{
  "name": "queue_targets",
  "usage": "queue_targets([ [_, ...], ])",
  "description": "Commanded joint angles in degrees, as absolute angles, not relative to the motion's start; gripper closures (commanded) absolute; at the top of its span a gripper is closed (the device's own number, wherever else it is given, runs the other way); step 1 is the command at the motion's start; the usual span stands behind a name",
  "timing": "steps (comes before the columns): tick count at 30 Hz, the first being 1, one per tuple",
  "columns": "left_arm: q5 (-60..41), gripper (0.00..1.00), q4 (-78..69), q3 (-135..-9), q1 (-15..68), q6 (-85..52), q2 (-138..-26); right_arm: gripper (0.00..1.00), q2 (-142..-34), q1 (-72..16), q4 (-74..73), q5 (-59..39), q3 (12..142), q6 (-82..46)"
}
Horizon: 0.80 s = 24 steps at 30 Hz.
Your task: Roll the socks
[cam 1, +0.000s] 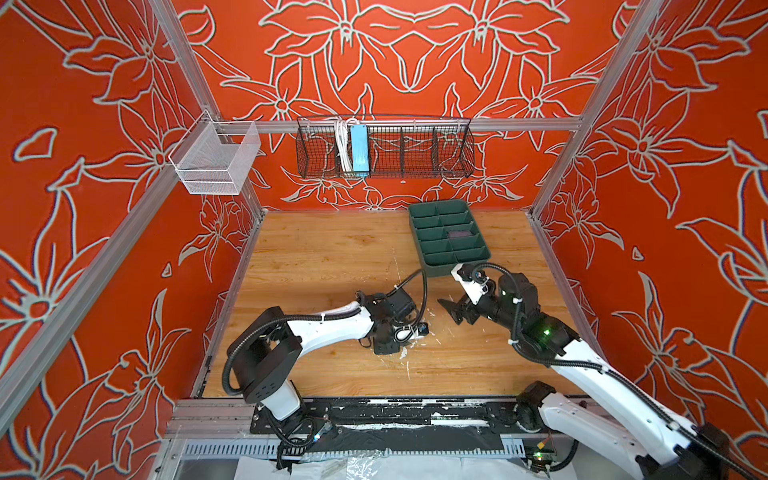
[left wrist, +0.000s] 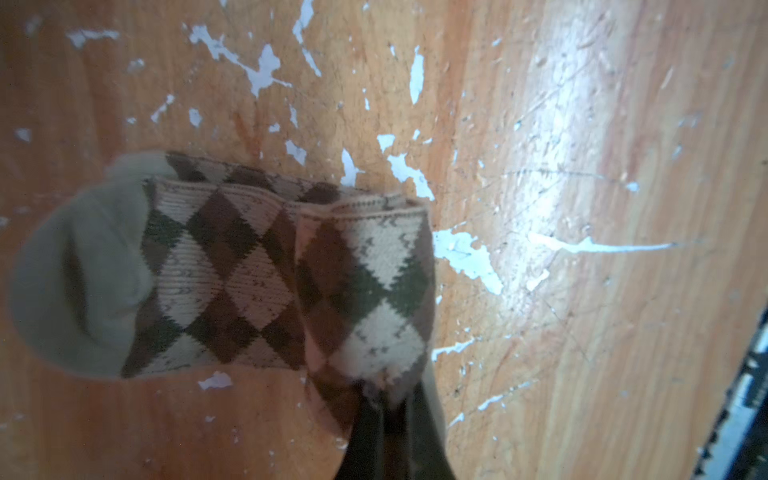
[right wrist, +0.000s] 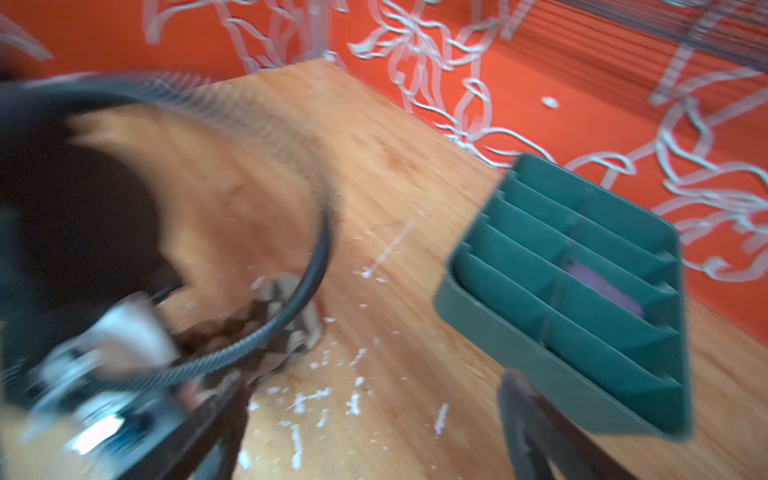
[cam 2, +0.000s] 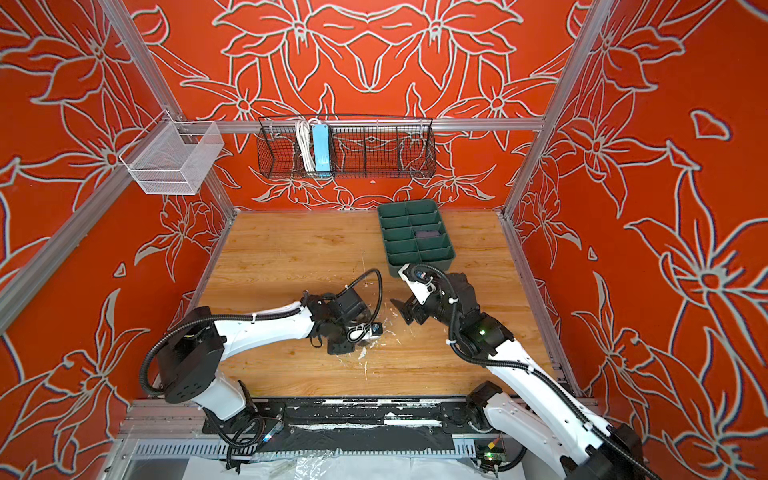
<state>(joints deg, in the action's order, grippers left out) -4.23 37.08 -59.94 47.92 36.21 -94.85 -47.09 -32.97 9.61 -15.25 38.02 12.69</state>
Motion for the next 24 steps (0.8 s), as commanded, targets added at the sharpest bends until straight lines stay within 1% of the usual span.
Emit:
queue_targets([
  [1,-13.41,1.0,47.09,-65.62,44.85,36.3,-100.5,0.13,-44.98,-39.6,20.82,-18.33,37.52,22.22],
  [2,-14.52,1.0,48.34,-67.62,44.06,35.68,-102.36,0.14,-44.65,-43.8,24.38,-13.49,37.54,26.99],
  [4,-16.07,1.0,49.49,-70.1,43.13,34.86,-104.47,0.15,-44.45,-50.77,27.61,-5.8,37.33,32.28],
  [6,-16.68,1.0,49.53,-71.22,42.98,34.85,-105.37,0.18,-44.64,-55.3,28.13,-3.1,36.99,35.67],
  [10,-16.97,1.0,49.77,-72.06,42.76,35.24,-106.7,0.24,-46.97,-61.18,16.79,1.04,32.13,41.18],
  [12,-17.26,1.0,49.93,-72.39,42.47,35.16,-107.13,0.27,-50.71,-62.75,9.03,2.81,29.71,43.78],
  [15,-17.75,1.0,49.85,-72.51,42.11,34.81,-107.5,0.36,-59.14,-63.19,-0.66,4.75,28.49,44.91],
  [18,-17.74,1.0,49.8,-72.26,41.88,34.63,-107.43,0.42,-67.57,-63.19,-5.8,7.58,30.33,44.19],
  [21,-17.88,1.0,49.86,-72.07,41.84,34.63,-107.51,0.43,-74.87,-63.03,-10.94,11.47,31.69,43.31],
  [24,-18.26,1.0,49.76,-72.11,41.75,34.46,-107.45,0.43,-80.39,-61.99,-15.48,11.73,31.81,42.84],
])
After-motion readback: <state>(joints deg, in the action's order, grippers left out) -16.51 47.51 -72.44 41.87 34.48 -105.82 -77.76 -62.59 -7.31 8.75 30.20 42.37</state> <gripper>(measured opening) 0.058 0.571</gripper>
